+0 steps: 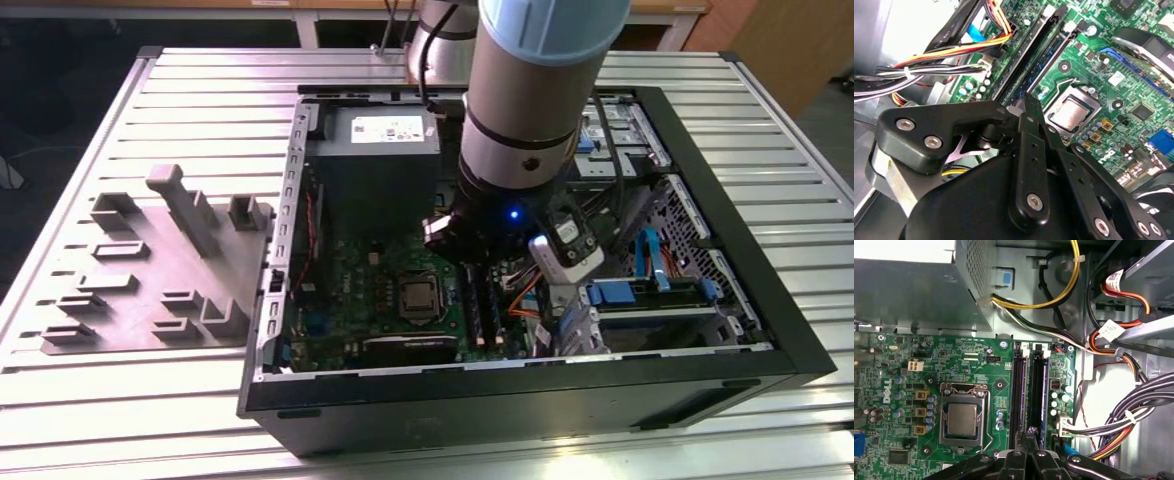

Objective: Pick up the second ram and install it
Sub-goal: 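Press down the second ram until it locks into place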

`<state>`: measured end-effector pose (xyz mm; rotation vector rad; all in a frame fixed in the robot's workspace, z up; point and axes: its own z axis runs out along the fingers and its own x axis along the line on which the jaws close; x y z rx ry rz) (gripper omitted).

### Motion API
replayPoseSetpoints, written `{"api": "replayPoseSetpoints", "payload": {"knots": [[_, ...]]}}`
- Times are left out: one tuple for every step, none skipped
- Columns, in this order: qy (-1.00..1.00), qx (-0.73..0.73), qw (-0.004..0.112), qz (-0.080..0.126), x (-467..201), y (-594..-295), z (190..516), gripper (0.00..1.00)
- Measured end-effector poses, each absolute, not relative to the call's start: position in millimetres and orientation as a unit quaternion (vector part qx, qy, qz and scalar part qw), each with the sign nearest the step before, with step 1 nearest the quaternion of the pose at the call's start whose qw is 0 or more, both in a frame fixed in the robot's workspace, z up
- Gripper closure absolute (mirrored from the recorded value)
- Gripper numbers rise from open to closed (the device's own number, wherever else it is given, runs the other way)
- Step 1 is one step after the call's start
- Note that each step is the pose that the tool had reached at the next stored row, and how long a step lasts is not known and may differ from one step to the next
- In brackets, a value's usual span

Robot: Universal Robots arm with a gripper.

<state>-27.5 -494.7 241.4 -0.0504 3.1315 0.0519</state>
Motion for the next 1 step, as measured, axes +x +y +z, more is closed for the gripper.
{"api": "replayPoseSetpoints", "payload": {"knots": [[1.000, -0.016, 0.005, 0.017, -27.5, -494.7, 241.4, 0.90]]}}
